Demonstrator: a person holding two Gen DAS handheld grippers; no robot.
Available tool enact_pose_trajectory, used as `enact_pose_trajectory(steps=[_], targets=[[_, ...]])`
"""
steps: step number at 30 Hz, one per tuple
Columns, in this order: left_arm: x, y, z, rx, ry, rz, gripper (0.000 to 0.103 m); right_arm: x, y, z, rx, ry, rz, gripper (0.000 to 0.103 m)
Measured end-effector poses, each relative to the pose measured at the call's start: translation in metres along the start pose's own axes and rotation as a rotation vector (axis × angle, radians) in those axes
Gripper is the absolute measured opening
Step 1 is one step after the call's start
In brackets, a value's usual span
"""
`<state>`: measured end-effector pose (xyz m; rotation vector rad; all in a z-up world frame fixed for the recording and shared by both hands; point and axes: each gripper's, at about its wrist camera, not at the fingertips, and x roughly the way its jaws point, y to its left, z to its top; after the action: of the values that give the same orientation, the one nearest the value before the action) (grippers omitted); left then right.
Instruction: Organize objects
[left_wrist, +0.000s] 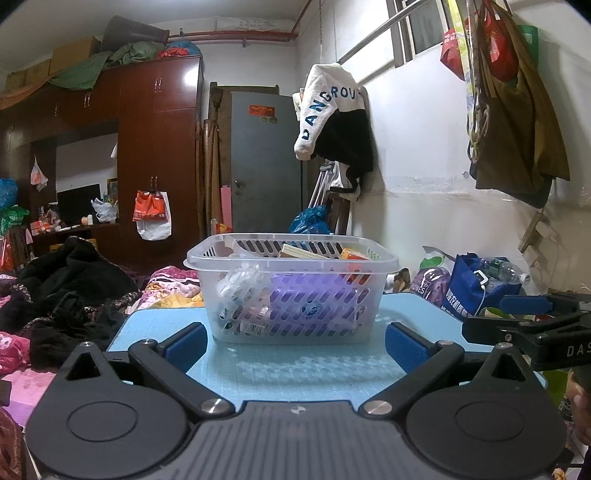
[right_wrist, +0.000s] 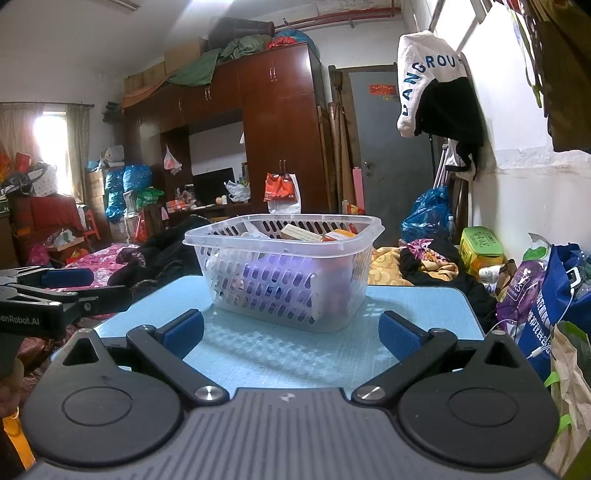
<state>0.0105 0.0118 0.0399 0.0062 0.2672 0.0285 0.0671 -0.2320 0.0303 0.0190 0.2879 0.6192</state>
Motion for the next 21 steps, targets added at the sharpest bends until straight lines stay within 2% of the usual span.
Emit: enact_pose_trajectory(steps=[21], targets=[[0.0027, -0.0028, -0.0023, 0.012, -0.008, -0.025, 0.103, -0.0024, -0.0015, 0.0003, -0.015, 0.004, -0.009, 0.103]])
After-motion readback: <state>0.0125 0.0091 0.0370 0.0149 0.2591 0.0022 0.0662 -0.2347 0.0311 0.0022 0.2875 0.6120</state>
